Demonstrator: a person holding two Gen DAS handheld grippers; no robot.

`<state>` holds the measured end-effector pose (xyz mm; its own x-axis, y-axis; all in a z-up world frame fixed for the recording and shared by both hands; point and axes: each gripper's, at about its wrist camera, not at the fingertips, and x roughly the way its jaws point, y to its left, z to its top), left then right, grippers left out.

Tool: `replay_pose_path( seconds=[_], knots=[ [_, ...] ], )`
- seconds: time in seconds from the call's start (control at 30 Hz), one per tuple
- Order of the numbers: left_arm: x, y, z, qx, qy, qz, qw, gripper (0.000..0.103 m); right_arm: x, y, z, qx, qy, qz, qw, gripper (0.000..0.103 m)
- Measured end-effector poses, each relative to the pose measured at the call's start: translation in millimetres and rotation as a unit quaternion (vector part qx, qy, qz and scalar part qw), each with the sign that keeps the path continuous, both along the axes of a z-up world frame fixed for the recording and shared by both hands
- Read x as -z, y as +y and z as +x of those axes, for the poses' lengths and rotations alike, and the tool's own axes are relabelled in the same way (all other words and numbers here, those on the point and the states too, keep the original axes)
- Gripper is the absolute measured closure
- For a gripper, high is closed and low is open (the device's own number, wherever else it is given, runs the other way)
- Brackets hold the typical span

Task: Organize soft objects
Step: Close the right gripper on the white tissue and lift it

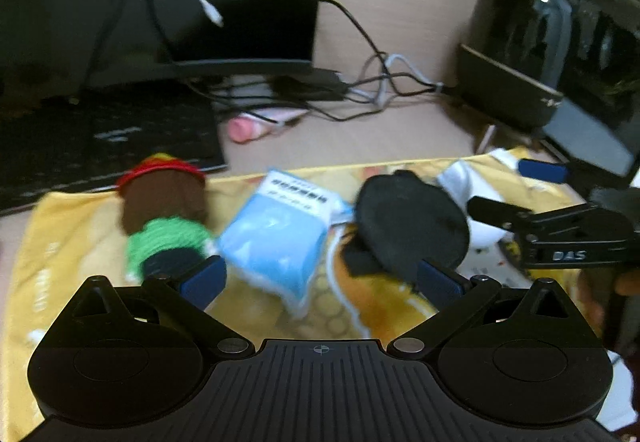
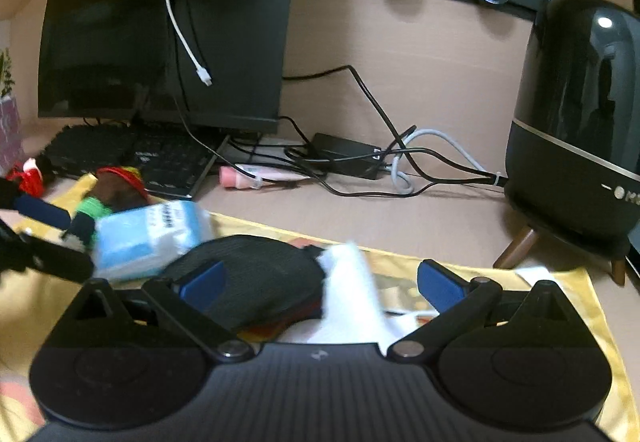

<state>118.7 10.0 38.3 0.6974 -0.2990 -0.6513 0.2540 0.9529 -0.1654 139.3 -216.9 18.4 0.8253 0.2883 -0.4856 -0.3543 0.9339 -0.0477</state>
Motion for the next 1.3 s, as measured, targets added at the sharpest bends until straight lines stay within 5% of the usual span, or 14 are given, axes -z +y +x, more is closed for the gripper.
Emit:
replay_pose_path(
  seconds=[0.2,0.63,1.03,1.17,1.3],
  knots=[
    [10,-9,28,0.06,0.023,-0.063,0.9959,0.0,16,-28,39,-0.029,0.054,0.008,0.998,0.0],
    [14,-60,44,0.191,0.04,-0.075,0.9779,0.0,43,-67,84,-0.087,0.118,0.073,0.987,0.0],
    [33,-35,63,0.131,0.069,-0.082,0.9856,0.0,45,-54,80,-0.101,0.107,0.013,0.989,0.0],
    [30,-21,64,0.101,0.059,-0.055,0.9916,0.0,45,-74,84,-0.122,0.12,0.099,0.98,0.001],
    [31,-11,67,0.087,0.072,-0.079,0.9905,0.0,35,-94,88,-0.087,0.143,0.149,0.975,0.02]
  ],
)
